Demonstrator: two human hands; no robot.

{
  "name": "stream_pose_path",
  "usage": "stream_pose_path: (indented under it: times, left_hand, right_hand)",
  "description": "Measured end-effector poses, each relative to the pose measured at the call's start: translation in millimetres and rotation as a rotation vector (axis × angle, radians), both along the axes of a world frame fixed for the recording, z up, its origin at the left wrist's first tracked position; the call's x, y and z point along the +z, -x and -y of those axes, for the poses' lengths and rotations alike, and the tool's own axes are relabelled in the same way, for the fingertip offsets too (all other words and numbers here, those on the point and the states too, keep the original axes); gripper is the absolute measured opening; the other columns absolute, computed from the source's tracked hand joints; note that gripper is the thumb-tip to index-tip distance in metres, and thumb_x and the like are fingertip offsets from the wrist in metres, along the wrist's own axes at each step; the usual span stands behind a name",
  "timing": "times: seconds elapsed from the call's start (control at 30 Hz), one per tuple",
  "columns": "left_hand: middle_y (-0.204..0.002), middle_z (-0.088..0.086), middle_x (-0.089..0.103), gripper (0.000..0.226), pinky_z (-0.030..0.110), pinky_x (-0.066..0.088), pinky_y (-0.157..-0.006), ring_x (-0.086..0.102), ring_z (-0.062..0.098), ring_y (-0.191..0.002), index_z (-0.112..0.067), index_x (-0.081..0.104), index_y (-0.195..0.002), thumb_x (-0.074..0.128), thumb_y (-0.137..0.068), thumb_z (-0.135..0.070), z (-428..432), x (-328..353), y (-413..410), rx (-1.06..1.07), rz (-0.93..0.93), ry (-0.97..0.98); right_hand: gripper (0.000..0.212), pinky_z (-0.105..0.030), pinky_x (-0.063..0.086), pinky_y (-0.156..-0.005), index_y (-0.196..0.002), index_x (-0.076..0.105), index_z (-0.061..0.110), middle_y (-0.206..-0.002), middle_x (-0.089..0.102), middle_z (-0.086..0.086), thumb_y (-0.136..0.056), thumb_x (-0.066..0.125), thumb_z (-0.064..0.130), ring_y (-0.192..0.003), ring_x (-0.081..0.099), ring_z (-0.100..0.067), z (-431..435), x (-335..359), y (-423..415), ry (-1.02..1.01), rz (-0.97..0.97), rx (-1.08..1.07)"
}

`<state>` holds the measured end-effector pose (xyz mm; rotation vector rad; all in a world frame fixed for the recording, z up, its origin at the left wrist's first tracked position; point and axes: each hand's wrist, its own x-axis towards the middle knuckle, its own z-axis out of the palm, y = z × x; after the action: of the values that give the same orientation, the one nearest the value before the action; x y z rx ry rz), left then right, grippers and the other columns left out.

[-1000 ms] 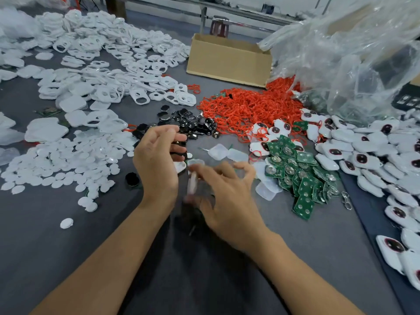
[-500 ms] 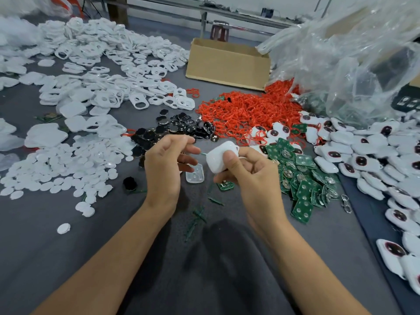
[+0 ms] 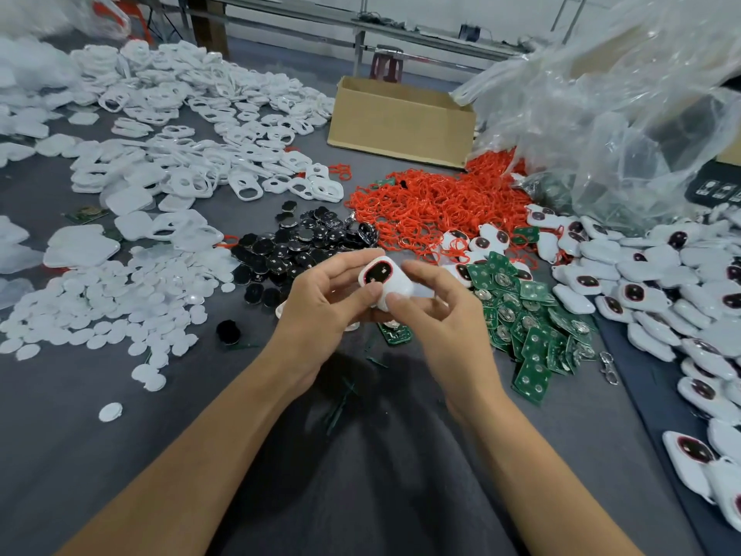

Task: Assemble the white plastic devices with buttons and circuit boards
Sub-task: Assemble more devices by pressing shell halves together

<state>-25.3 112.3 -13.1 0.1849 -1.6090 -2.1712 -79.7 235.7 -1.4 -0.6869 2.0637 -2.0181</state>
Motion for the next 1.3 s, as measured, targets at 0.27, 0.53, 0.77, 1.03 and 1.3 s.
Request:
stream_pose_path:
  times: [0.27,0.53,0.77,1.03,1.3]
  left_hand:
    - [-0.104,0.009,0.072,0.039,0.026,0.057,-0.073,0.068,0.015,-0.080,-0.012,0.068,-0.114,0.058,-0.086,0.012,0.1,0.7,-4.1,-0.047,0.055,0.244]
    - [-0.101,0.003,0.075,0.029,0.032,0.060,-0.067,0.072,0.021,-0.082,-0.012,0.067,-0.113,0.063,-0.087,0.002,-2.0,-0.9,-3.4,-0.087,0.039,0.177]
    - [-0.095,-0.004,0.076,0.031,0.020,0.056,-0.061,0.072,0.012,-0.076,-0.018,0.066,-0.109,0.062,-0.087,0.004,-8.0,-3.3,-3.9,-0.130,0.017,0.177]
    - [-0.099,0.005,0.075,0.031,0.034,0.061,-0.063,0.071,0.021,-0.077,-0.011,0.066,-0.116,0.065,-0.086,-0.001,-8.1,-3.5,-3.8,-0.065,0.046,0.160]
    - [-0.099,-0.003,0.075,0.029,0.032,0.060,-0.060,0.072,0.023,-0.082,-0.019,0.069,-0.109,0.062,-0.089,0.000,-8.0,-3.3,-2.4,0.065,0.063,0.185]
  right_hand:
    - [0.018,-0.022,0.052,-0.061,-0.108,0.060,-0.006,-0.081,0.066,-0.012,-0.094,0.049,-0.003,-0.069,0.064,-0.012,-5.0,-2.1,5.9,-0.104,0.130,0.227]
    - [0.019,-0.033,0.044,-0.061,-0.102,0.062,-0.003,-0.075,0.059,-0.015,-0.093,0.046,-0.008,-0.067,0.052,-0.024,-2.4,-4.4,6.5,-0.120,0.082,0.109]
    - [0.016,-0.022,0.035,-0.048,-0.094,0.063,-0.012,-0.061,0.054,-0.010,-0.088,0.047,-0.013,-0.047,0.042,-0.010,-9.6,-7.2,9.4,-0.064,0.135,0.067]
    - [0.018,-0.020,0.043,-0.053,-0.097,0.063,-0.007,-0.062,0.060,-0.004,-0.090,0.047,-0.012,-0.052,0.052,-0.010,-8.0,-4.9,11.5,-0.073,0.146,0.159]
    - [0.016,-0.043,0.051,-0.066,-0.104,0.063,0.004,-0.078,0.064,-0.015,-0.094,0.051,0.000,-0.069,0.059,-0.027,-2.3,-7.9,8.2,-0.171,-0.025,0.116]
